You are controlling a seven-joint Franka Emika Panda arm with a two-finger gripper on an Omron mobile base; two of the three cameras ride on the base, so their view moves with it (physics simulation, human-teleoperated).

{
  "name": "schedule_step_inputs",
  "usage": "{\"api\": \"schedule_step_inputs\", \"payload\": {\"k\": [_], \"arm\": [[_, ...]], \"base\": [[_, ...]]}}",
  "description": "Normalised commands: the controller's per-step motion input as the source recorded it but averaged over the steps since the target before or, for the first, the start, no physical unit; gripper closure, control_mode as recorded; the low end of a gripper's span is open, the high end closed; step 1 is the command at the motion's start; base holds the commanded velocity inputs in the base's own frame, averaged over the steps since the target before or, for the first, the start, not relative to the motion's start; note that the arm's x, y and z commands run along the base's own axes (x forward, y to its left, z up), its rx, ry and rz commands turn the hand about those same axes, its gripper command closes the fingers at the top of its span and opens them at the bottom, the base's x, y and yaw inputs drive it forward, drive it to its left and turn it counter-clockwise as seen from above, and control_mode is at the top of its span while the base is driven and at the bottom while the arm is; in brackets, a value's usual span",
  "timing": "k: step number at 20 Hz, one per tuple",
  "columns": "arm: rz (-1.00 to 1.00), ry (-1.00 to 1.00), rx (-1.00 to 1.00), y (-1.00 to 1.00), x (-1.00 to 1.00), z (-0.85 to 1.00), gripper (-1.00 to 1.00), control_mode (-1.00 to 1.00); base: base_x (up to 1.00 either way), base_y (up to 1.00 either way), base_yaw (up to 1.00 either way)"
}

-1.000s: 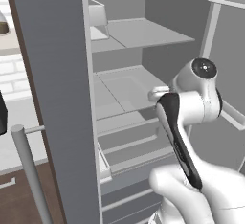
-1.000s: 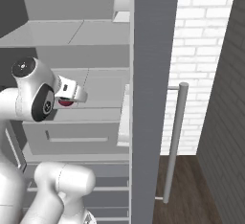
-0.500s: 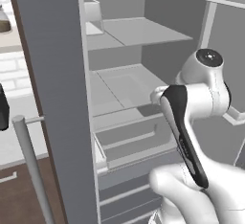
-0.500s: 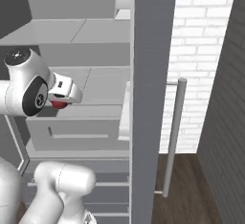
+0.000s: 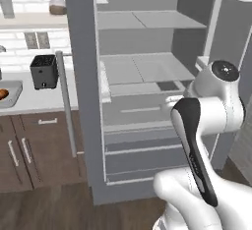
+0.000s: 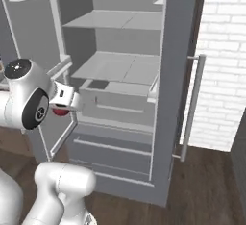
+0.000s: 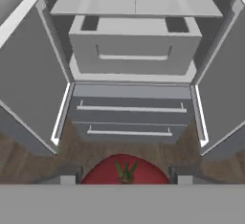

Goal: Place one tomato and one chicken drumstick in each tupperware on the nearby counter, to pack two identical lunches.

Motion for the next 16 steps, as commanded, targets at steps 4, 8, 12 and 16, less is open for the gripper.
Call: {"api": "schedule_step_inputs", "payload": {"k": [4, 8, 12, 16], "arm": [[0.0, 0.0, 0.0, 0.0, 0.0, 0.0, 1.0, 1.0], [0.0, 0.0, 0.0, 0.0, 0.0, 0.0, 1.0, 1.0], [0.0, 0.0, 0.0, 0.0, 0.0, 0.0, 1.0, 1.0], [0.0, 0.0, 0.0, 0.0, 0.0, 0.0, 1.0, 1.0]], "base": [[-0.51, 0.04, 0.83], [-0.09, 0.3, 0.94], [-0.03, 0.63, 0.83], [0.62, 0.46, 0.6]]}}
